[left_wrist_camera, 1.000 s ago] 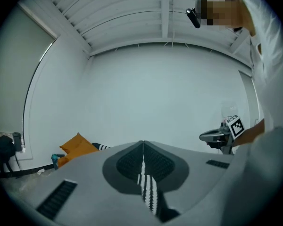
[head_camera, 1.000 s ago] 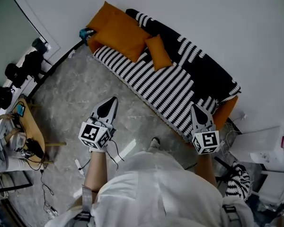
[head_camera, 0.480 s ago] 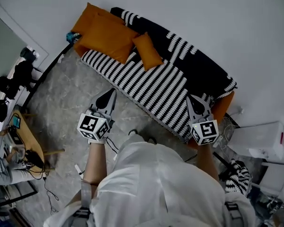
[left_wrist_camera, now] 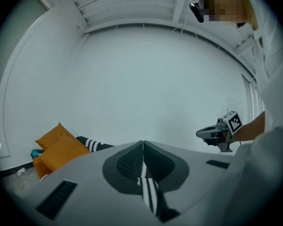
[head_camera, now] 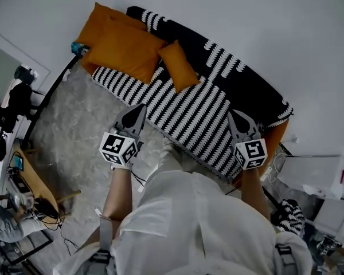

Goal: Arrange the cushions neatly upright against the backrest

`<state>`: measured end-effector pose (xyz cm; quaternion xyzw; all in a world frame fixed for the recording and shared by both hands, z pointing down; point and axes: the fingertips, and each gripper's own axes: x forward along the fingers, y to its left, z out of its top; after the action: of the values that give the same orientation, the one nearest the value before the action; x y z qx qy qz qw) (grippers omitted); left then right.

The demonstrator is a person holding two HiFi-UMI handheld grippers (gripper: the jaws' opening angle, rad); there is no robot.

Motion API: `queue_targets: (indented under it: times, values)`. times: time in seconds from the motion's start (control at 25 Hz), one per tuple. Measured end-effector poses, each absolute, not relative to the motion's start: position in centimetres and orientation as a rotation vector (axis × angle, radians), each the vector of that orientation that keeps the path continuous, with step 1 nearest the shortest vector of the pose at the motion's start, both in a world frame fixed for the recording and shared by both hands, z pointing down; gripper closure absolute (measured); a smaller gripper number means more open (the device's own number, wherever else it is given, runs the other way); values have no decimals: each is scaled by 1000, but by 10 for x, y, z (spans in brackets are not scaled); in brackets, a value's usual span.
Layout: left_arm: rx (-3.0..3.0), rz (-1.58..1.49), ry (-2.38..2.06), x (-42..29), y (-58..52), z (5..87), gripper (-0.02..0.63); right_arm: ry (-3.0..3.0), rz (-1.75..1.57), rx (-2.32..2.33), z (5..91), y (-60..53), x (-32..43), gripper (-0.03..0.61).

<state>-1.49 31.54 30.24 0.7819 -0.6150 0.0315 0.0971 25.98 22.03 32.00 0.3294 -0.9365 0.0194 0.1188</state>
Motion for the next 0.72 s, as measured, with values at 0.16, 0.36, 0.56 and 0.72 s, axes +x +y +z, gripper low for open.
queue_targets:
  times: [0.16,0.36,0.56,0.72]
  values:
    - [2325,114,-1790,-55,241,315,597,-2712,140,1016,335,156,228,571]
    - [2312,135,-1730,-93,168,335,597,-2668,232,1039,357,91,188,571]
    - [2317,187,-1642,-120,101,370,597,-2611,274,1025,392,38,146,571]
    - [2299,208,-1617,-128,65,398,597,-2574,316,1002,427,5,123,571]
